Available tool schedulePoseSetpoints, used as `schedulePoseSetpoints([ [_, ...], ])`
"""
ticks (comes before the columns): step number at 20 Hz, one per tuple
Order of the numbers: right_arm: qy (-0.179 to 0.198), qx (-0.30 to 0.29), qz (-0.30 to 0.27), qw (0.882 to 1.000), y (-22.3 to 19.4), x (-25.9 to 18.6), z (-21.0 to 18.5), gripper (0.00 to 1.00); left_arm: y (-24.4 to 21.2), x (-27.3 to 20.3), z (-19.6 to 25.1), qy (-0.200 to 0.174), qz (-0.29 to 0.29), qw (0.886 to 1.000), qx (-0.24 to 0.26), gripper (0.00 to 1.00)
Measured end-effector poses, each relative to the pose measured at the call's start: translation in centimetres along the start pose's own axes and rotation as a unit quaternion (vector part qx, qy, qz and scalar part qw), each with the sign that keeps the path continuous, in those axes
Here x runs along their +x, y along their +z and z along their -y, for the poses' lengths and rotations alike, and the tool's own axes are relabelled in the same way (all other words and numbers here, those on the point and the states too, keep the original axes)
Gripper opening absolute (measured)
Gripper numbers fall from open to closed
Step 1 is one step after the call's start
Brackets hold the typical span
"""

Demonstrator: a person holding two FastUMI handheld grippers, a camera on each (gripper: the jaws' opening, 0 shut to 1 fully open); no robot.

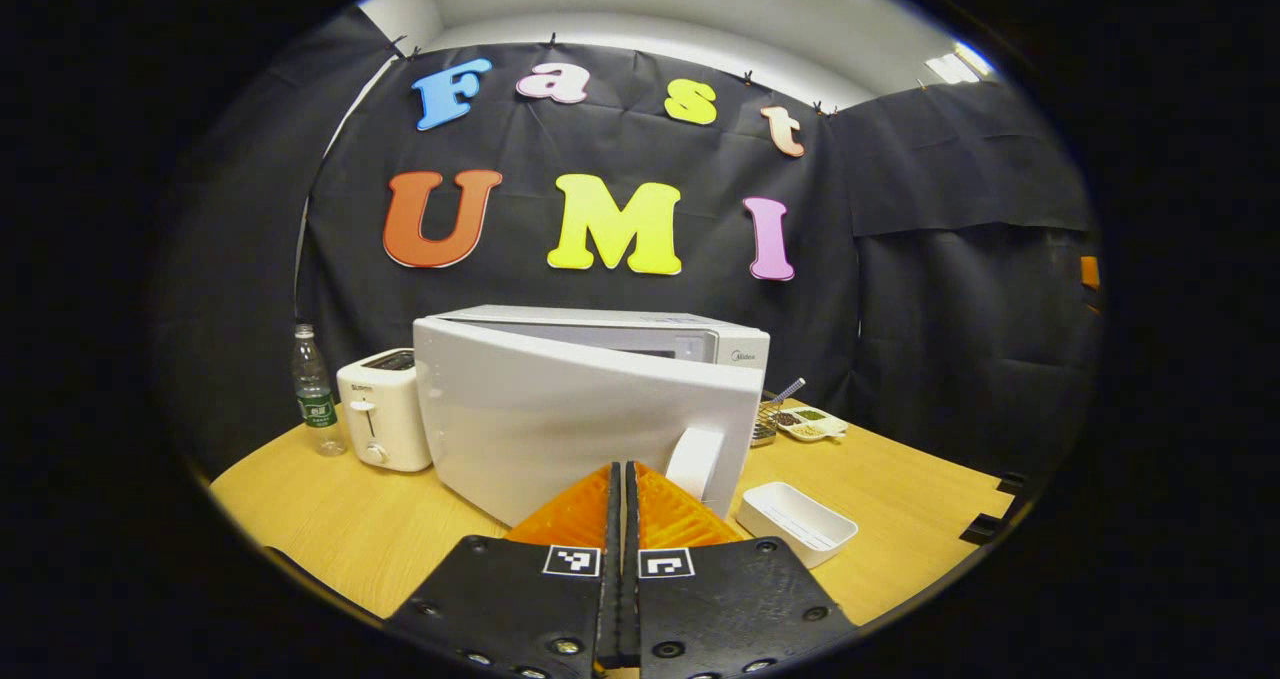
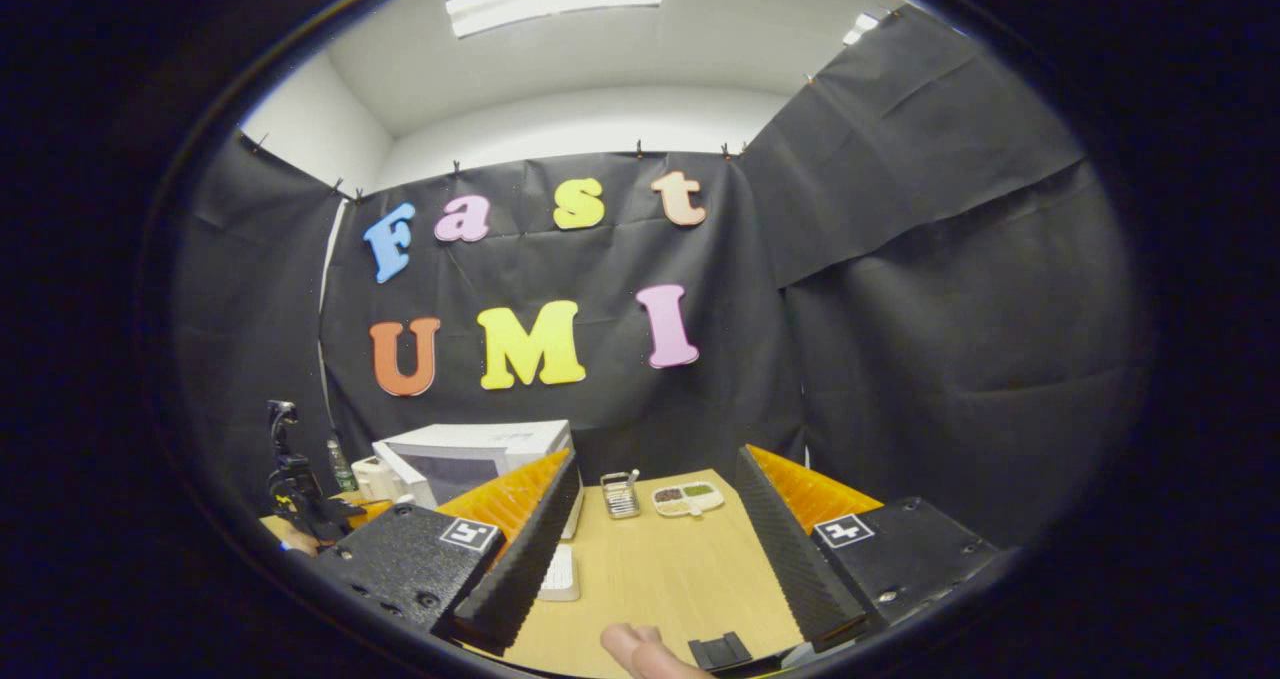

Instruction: Open the microwave oven with the left hand, put the food in, and close the microwave oven.

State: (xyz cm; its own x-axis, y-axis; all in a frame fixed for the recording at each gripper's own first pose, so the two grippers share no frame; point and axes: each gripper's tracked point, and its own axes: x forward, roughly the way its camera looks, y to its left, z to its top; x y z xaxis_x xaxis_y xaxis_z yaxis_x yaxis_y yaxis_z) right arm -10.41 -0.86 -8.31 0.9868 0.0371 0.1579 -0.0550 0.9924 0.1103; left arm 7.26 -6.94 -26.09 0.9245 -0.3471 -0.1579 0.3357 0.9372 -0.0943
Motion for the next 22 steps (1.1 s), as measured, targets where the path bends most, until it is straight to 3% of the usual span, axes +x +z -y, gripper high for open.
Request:
schedulePoseSetpoints([
  [2,0.000,0.003,-0.003,1.000,-0.4,0.3,0.3,0.99,0.2,1.1,1.6,-0.015,0.004,1.000,-0.002,0.00],
  [3,0.001,0.005,-0.003,1.000,-0.5,0.5,0.3,0.99,0.5,1.8,2.1,-0.018,0.009,1.000,0.001,0.15],
  [4,0.001,0.008,-0.004,1.000,-0.6,0.9,0.4,0.99,0.6,2.7,2.4,-0.017,0.012,1.000,0.003,0.00],
  [5,0.001,0.009,-0.006,1.000,-0.8,0.8,0.6,1.00,0.4,3.7,2.4,-0.015,0.008,1.000,0.002,0.00],
  [6,0.002,0.011,-0.008,1.000,-0.9,1.0,0.7,1.00,0.1,4.8,2.3,-0.010,0.003,1.000,0.000,0.15],
  [7,0.003,0.012,-0.009,1.000,-1.0,1.2,0.9,1.00,-0.2,5.5,2.1,-0.004,-0.004,1.000,-0.005,0.00],
  [15,-0.003,0.021,-0.006,1.000,-1.9,2.5,3.5,1.00,-0.6,10.8,2.2,0.005,-0.021,1.000,-0.009,0.00],
  [22,0.032,0.037,-0.014,0.999,-3.3,4.6,3.4,0.99,-0.3,15.6,2.2,0.015,-0.021,1.000,-0.010,0.00],
])
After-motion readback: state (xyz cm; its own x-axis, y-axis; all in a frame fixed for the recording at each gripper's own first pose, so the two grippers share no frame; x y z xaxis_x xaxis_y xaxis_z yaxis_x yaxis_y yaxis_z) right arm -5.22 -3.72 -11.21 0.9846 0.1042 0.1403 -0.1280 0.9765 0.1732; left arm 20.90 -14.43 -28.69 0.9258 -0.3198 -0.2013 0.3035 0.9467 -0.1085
